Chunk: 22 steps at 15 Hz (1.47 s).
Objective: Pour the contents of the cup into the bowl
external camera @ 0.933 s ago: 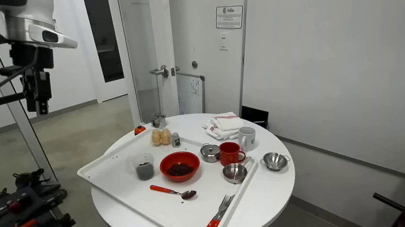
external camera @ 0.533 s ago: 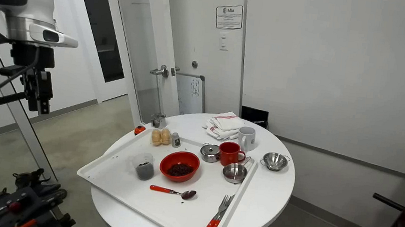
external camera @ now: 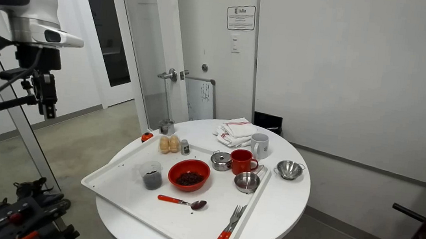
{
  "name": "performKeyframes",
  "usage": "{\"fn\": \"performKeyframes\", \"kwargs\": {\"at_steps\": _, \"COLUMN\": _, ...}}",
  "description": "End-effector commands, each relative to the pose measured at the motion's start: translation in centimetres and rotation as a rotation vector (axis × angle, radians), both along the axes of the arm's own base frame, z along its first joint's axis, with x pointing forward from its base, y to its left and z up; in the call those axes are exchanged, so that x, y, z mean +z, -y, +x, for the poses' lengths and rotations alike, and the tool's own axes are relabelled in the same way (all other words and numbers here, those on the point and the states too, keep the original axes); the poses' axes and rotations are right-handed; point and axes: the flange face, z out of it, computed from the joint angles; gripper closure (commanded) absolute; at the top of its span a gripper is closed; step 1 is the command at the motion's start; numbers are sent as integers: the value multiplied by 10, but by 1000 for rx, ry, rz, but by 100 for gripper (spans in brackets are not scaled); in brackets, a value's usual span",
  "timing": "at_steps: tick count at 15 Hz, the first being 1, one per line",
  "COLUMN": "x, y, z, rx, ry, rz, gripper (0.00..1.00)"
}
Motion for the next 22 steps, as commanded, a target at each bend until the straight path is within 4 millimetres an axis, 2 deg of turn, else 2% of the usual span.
{"fn": "performKeyframes", "kwargs": {"at_steps": 1, "x": -4, "y": 2, "z": 16, "rx": -183, "ry": 80, "rz": 22, "gripper": 0}}
{"fn": "performKeyframes", "kwargs": {"at_steps": 5, "x": -20, "y": 10, "z": 50, "rx": -381, "ry": 164, "rz": 21, "gripper": 0}}
{"fn": "performKeyframes", "kwargs": {"at_steps": 8, "x": -46, "y": 14, "z": 78, "rx": -542, "ry": 193, "rz": 13, "gripper": 0}}
{"fn": "performKeyframes", "kwargs": {"at_steps": 12, "x": -79, "y": 8, "z": 107, "rx": -650, "ry": 174, "rz": 41, "gripper": 0}}
{"fn": "performKeyframes", "kwargs": {"at_steps": 13, "x": -83, "y": 5, "z": 111, "rx": -650, "ry": 172, "rz": 51, "gripper": 0}}
{"fn": "performKeyframes", "kwargs": {"at_steps": 14, "x": -74, "y": 13, "z": 93, "rx": -609, "ry": 186, "rz": 24, "gripper": 0}}
{"fn": "performKeyframes", "kwargs": {"at_steps": 16, "x": -83, "y": 12, "z": 97, "rx": -611, "ry": 168, "rz": 22, "gripper": 0}}
{"fn": "performKeyframes", "kwargs": {"at_steps": 18, "x": -81, "y": 13, "z": 96, "rx": -612, "ry": 172, "rz": 23, "gripper": 0}}
{"fn": "performKeyframes", "kwargs": {"at_steps": 20, "x": -85, "y": 16, "z": 107, "rx": -718, "ry": 195, "rz": 34, "gripper": 0}}
{"fn": "performKeyframes", "kwargs": {"at_steps": 22, "x": -100, "y": 14, "z": 122, "rx": -795, "ry": 203, "rz": 20, "gripper": 0}}
